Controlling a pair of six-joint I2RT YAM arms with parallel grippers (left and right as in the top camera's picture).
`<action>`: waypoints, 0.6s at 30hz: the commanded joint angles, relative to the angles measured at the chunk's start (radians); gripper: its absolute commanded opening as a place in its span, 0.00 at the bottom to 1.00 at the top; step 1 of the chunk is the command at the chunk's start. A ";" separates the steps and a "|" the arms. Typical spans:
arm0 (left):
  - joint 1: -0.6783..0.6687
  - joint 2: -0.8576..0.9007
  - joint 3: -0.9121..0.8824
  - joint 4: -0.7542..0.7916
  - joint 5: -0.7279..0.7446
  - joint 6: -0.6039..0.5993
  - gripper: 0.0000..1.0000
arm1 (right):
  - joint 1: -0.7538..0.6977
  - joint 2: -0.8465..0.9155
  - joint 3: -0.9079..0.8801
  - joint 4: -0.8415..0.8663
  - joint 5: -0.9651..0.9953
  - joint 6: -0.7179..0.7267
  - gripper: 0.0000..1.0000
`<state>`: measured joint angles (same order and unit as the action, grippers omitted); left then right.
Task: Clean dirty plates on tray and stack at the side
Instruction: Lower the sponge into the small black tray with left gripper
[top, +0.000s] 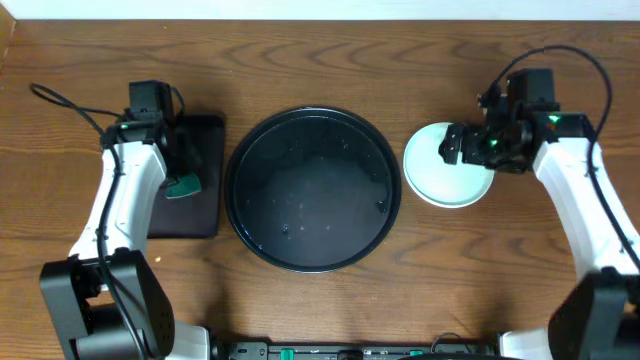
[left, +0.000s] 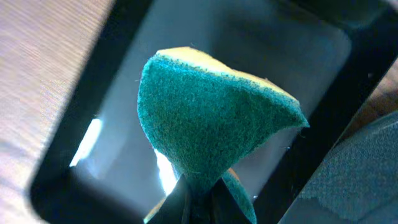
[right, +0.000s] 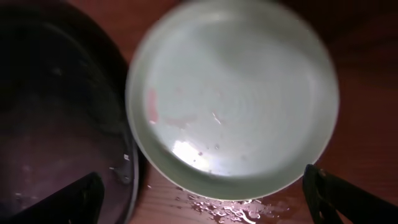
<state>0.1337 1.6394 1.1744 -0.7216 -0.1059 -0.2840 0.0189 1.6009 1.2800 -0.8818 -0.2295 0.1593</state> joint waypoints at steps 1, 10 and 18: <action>0.001 0.008 -0.034 0.026 0.032 0.018 0.07 | 0.013 -0.082 0.035 -0.001 0.004 -0.023 0.99; 0.001 0.008 -0.069 0.069 0.032 -0.032 0.14 | 0.025 -0.244 0.035 -0.008 0.023 -0.027 0.99; 0.001 0.001 -0.066 0.068 0.032 -0.031 0.44 | 0.024 -0.320 0.035 -0.025 0.024 -0.027 0.99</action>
<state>0.1337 1.6424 1.1114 -0.6518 -0.0765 -0.3134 0.0303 1.3037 1.2964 -0.9016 -0.2123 0.1478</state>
